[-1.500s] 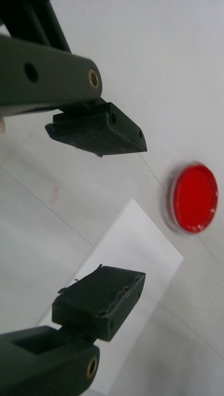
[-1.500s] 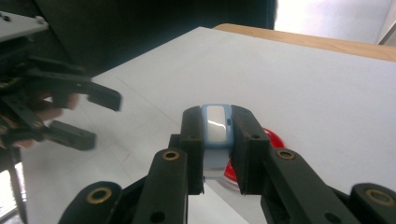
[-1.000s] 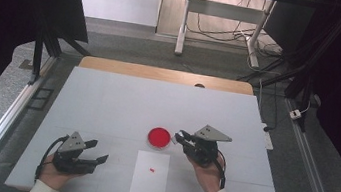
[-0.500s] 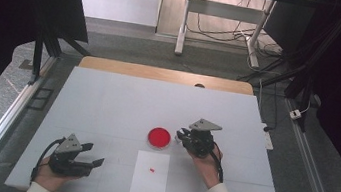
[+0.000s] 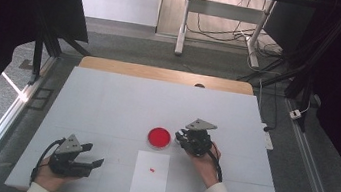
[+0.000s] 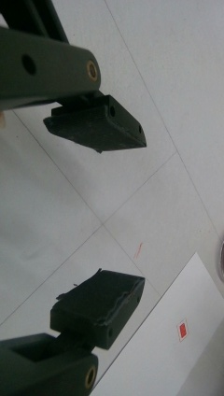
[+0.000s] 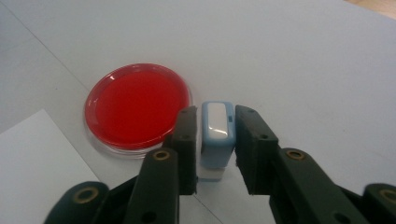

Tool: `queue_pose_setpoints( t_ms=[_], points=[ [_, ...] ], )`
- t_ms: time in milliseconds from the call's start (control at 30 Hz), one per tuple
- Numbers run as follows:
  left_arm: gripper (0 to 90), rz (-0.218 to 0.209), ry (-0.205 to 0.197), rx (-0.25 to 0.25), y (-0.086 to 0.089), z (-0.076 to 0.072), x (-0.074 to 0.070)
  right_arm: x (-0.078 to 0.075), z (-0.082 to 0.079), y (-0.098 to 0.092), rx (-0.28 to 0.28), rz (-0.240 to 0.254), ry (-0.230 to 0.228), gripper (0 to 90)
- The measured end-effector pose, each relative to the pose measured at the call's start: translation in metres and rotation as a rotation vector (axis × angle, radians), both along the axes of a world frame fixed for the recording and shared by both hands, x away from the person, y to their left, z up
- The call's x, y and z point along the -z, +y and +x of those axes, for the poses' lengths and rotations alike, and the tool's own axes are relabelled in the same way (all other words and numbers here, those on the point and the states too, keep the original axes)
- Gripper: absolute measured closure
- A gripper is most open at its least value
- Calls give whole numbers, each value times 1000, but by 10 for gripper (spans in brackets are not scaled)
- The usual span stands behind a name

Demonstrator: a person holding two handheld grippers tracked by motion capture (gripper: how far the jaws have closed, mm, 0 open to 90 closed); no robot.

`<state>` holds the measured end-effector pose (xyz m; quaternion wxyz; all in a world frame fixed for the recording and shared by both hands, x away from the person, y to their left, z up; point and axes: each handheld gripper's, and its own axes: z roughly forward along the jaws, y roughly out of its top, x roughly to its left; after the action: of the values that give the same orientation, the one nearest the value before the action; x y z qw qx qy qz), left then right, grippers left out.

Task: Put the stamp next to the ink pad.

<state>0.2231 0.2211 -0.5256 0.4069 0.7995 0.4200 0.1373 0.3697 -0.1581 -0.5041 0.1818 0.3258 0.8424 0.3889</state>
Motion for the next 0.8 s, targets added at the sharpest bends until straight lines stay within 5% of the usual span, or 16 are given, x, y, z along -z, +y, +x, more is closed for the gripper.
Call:
queue_pose_setpoints(
  t_ms=[400,800],
  points=[
    [291,2,-2,-5,1,0,0,-8,-4,-14,12,87,-21,442],
    [292,6,-19,1,-1,2,1,-17,-55,-81,-49,140,-95,407]
  ],
)
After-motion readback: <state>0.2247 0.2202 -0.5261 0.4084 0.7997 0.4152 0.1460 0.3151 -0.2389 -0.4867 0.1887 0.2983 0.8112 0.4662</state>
